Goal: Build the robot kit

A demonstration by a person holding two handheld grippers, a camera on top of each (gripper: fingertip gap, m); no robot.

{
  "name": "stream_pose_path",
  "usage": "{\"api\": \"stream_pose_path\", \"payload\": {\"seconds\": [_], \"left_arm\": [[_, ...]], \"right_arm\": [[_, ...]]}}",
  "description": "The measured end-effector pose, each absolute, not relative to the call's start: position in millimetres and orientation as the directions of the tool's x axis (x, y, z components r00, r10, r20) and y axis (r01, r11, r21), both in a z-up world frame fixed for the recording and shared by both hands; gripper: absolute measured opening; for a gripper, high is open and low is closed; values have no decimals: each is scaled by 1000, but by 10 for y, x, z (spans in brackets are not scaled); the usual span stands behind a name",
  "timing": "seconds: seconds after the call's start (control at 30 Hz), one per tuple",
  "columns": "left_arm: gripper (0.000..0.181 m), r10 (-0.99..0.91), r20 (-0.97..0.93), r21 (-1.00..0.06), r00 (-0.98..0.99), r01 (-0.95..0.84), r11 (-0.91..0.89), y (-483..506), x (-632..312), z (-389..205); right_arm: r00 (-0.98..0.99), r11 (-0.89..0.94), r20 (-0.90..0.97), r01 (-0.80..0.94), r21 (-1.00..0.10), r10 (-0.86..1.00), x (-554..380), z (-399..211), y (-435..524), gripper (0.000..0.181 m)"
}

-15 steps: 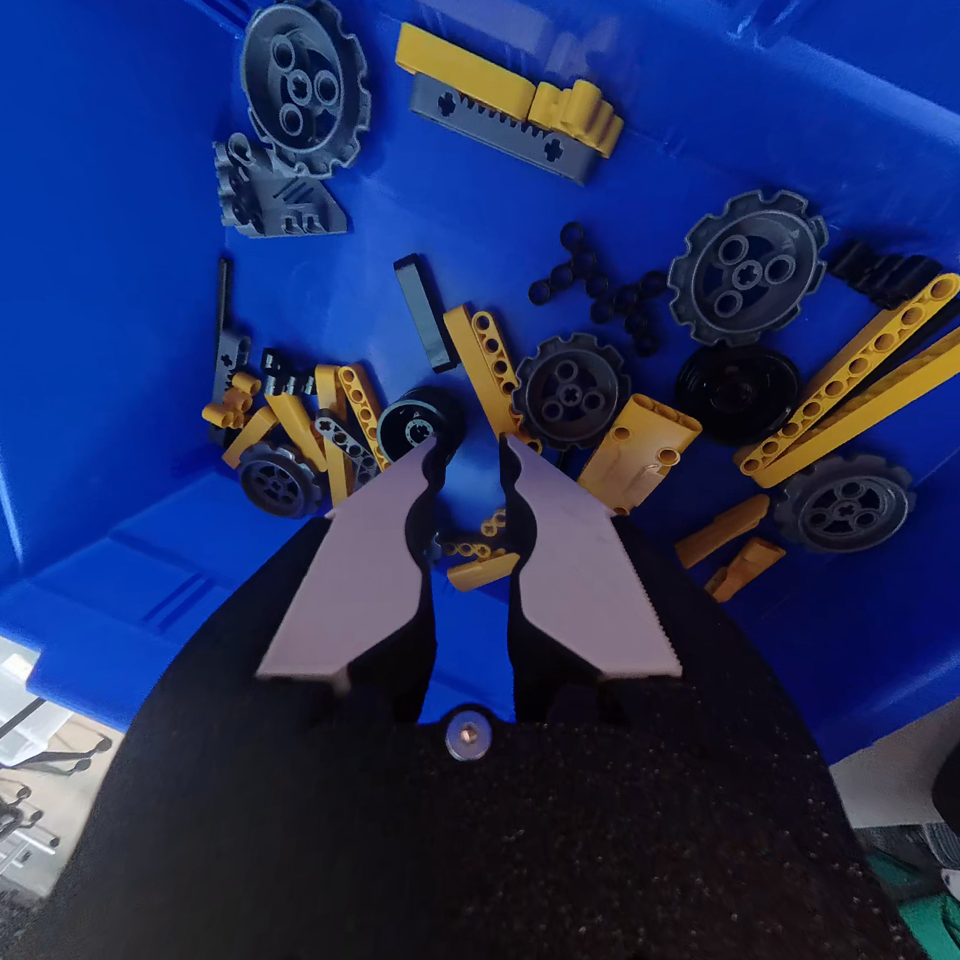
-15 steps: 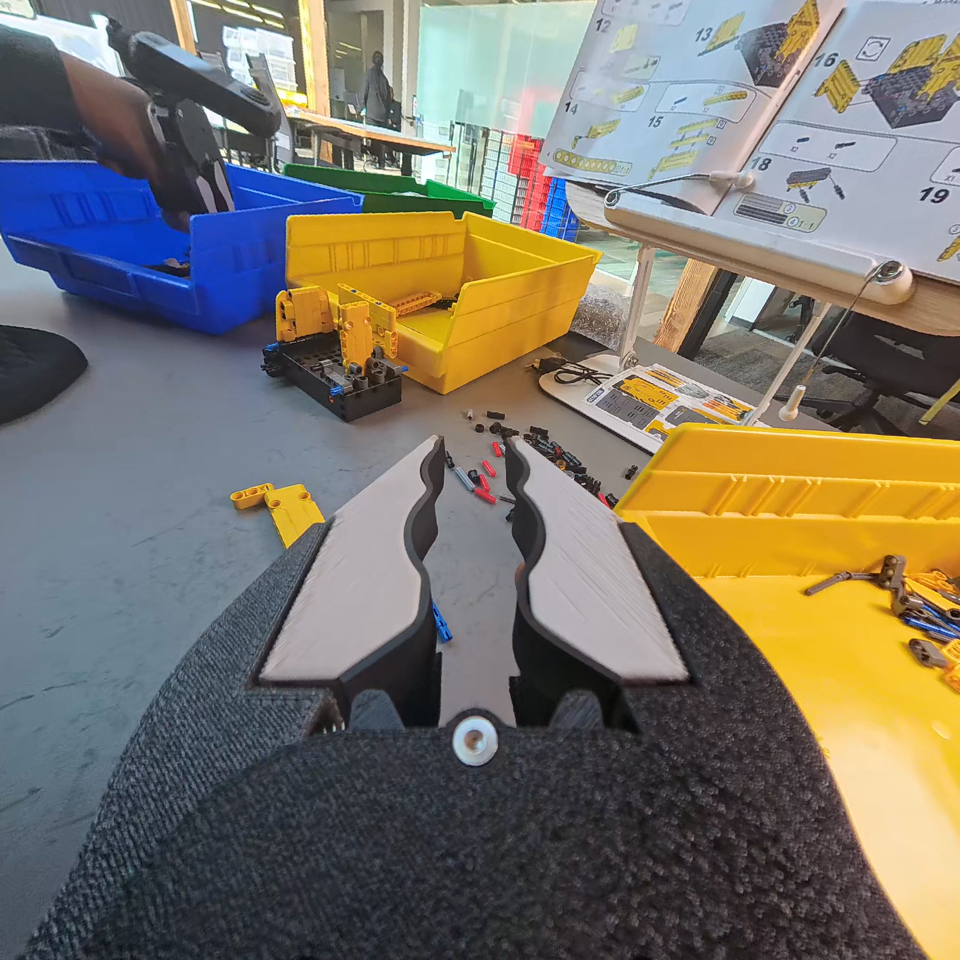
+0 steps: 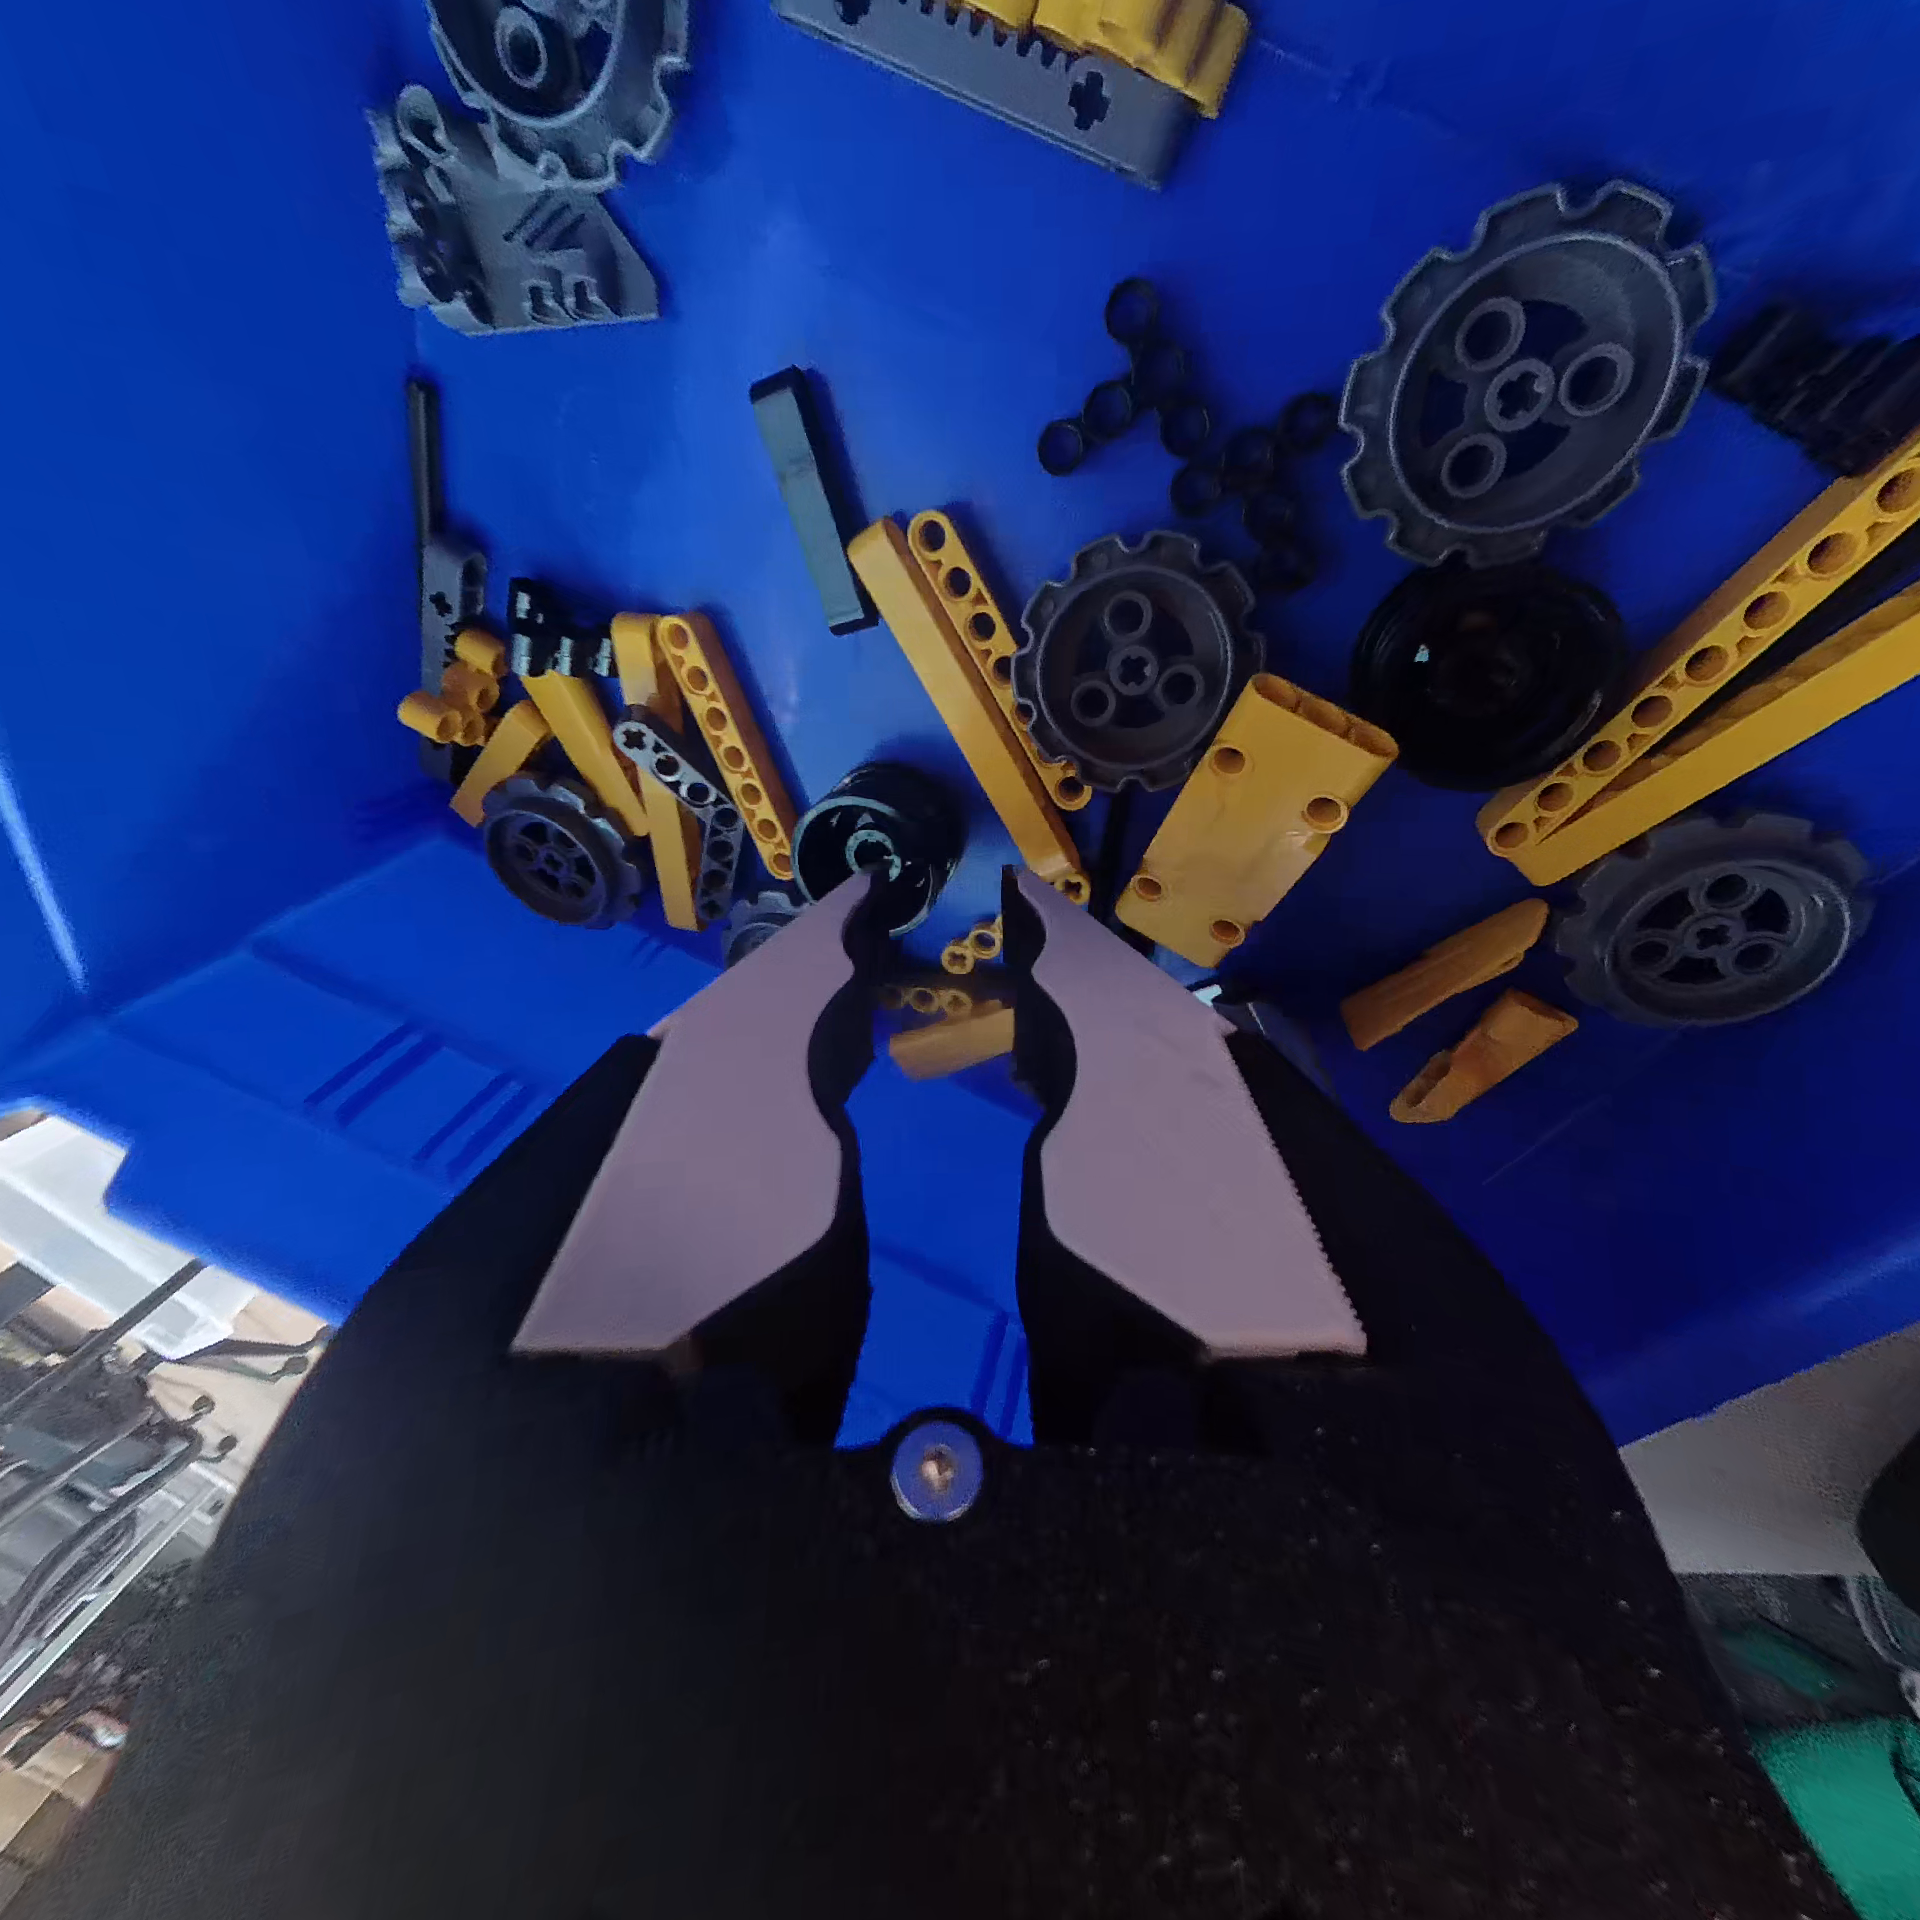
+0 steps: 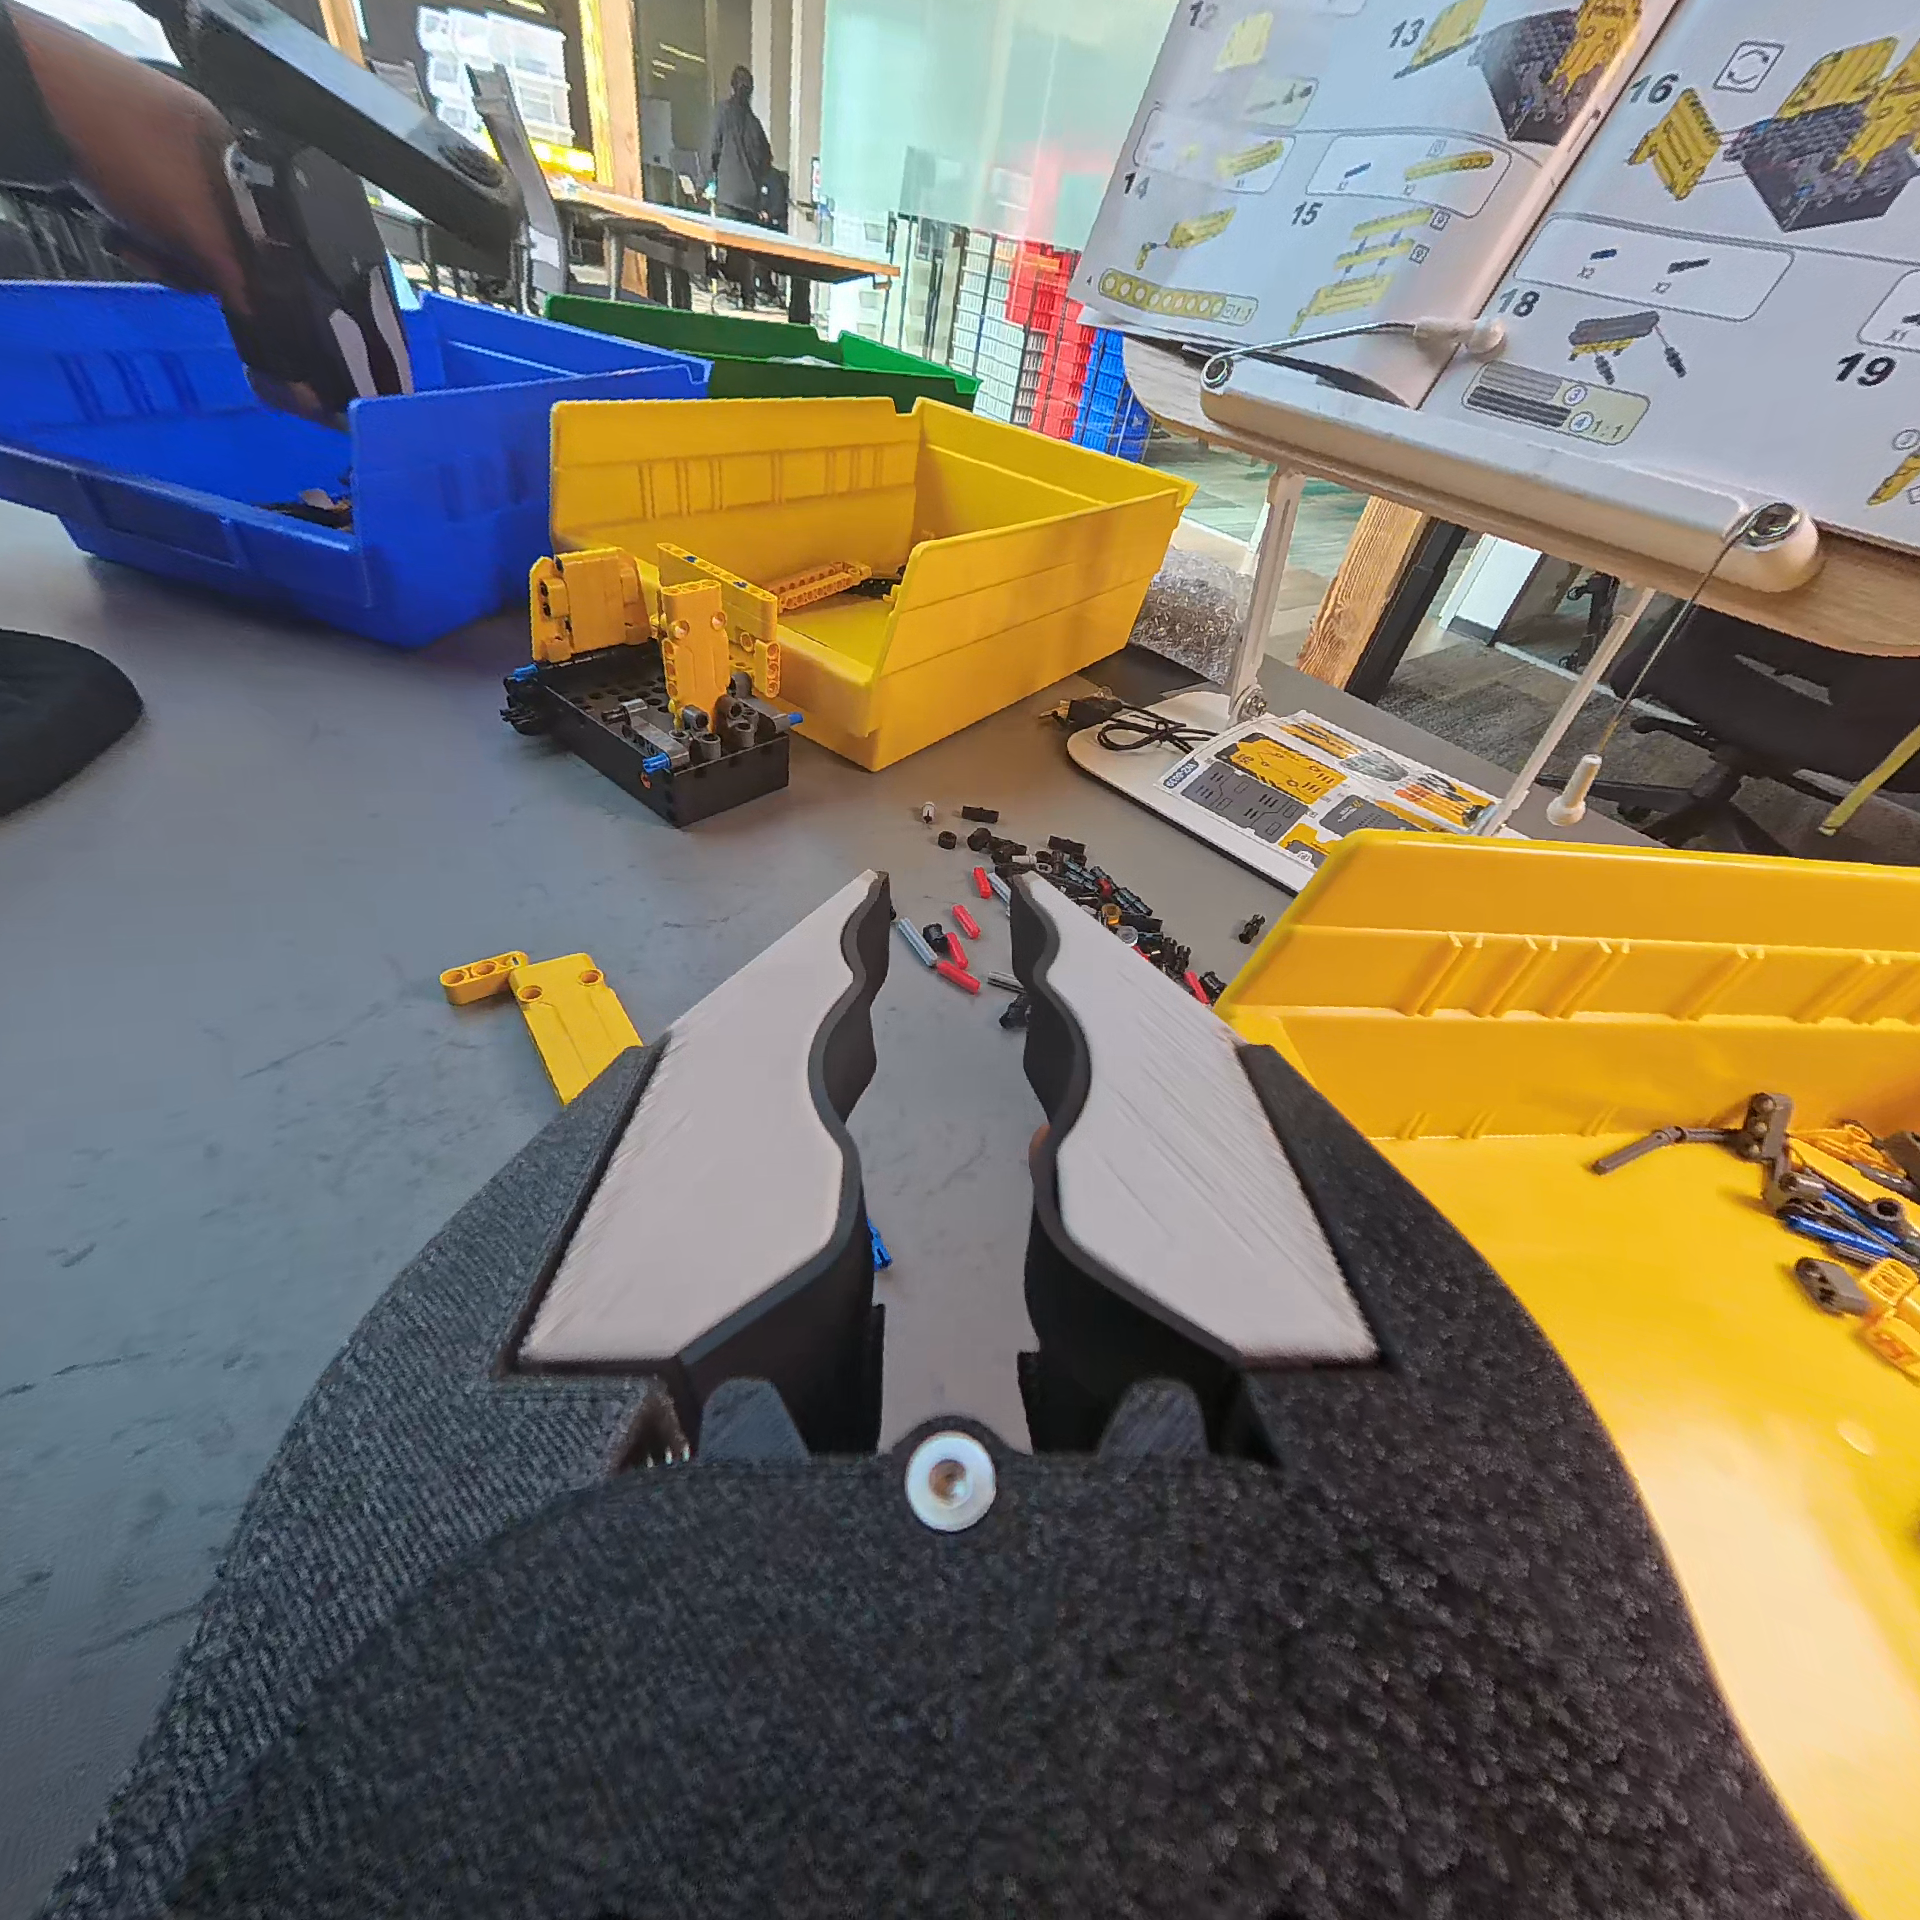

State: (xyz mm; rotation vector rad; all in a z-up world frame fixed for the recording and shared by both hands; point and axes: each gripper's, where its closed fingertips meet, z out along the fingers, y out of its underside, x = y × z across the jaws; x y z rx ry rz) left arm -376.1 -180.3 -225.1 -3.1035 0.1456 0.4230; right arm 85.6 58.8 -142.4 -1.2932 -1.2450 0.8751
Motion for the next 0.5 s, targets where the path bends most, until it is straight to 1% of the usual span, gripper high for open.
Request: {"api": "stream_pose_path", "payload": {"seconds": [0.03, 0.1, 0.2, 0.27, 0.37, 0.5], "left_arm": [[21, -106, -274, 2, 956, -109, -994, -1788, -3730, -2237], [20, -131, -218, -18, 967, -138, -990, -1757, -3570, -2255], [18, -157, -215, 38, 964, -152, -988, -1831, -3555, -2331], [18, -142, -204, 47, 969, -135, -990, -1848, -3587, -2374], [18, -104, -172, 17, 980, -102, -995, -1812, -3628, -2375], [16, -77, -112, 12, 991, -76, -997, -1795, -3624, -2422]], "right_arm": [[181, 134, 165, 171, -976, 970, 859, -1424, 592, 22], [180, 131, 161, 170, -977, 970, 858, -1422, 594, 22], [178, 134, 165, 173, -976, 970, 857, -1427, 590, 22], [175, 136, 167, 176, -975, 970, 855, -1432, 584, 22], [173, 135, 165, 176, -975, 971, 856, -1436, 581, 22], [173, 131, 163, 181, -975, 971, 854, -1447, 585, 22]]}}
